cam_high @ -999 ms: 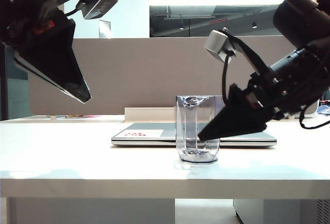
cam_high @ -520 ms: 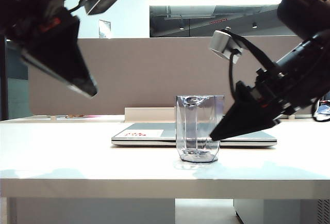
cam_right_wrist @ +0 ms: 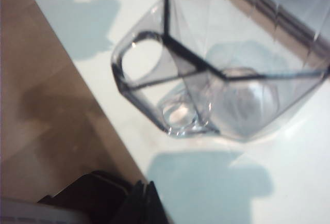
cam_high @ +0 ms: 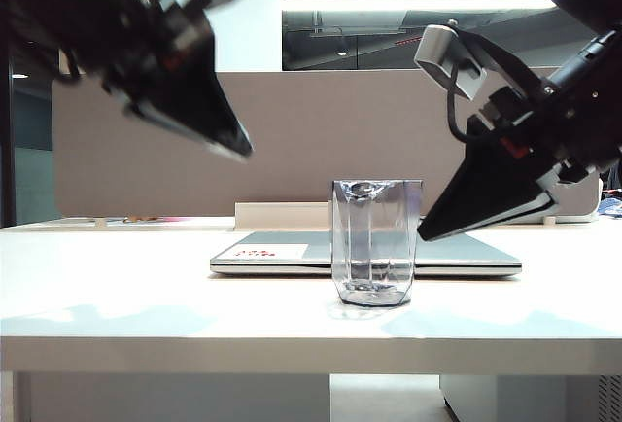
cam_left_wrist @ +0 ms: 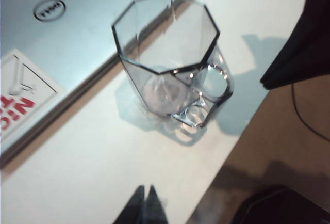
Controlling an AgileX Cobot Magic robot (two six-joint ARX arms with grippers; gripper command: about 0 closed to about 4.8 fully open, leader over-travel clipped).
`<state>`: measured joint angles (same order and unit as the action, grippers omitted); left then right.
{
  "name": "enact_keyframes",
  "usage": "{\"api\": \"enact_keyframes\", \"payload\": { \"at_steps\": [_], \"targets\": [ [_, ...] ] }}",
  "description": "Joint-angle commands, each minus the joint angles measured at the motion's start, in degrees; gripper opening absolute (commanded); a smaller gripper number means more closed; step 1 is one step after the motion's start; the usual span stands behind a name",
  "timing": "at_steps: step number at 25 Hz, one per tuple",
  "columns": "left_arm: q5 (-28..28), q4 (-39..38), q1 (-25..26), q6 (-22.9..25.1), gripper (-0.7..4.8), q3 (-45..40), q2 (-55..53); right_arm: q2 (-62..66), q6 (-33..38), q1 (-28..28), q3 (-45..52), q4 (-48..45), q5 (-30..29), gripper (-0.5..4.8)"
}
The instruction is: Pick up the water cup and place it on the side of the laptop close to you.
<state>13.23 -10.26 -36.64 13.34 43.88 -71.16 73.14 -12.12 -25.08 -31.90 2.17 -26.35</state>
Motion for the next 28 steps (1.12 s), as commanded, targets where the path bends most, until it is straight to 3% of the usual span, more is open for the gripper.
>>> {"api": "enact_keyframes", "payload": {
  "at_steps": [1,5,12,19,28],
  "targets": [
    [2.12,2.03,-0.44,-0.07,-0.05,0.2,-4.15,-0.44,2.01,-0.02,-0.02,1.62,-0.13,-0.06],
    [2.86,11.45,-2.38,-0.31,-0.05,0.22,-13.35,-0.46,3.15,-0.02,-0.02,3.93,-0.11,-0.06],
    [1.81,19.21,-4.5,-2.12,-0.05,0.22,-19.34,-0.46,3.13,-0.02,-0.02,5.31,-0.11,-0.06],
    [2.54,23.28,-4.68,-5.11,-0.05,0.22,-21.4,-0.46,3.15,-0.02,-0.02,5.73,-0.11,-0.06],
    [3.52,24.22,-7.5,-4.85,-0.05,0.22,-21.4,-0.52,3.13,-0.02,-0.07,8.07,2.27,-0.06]
  ]
}}
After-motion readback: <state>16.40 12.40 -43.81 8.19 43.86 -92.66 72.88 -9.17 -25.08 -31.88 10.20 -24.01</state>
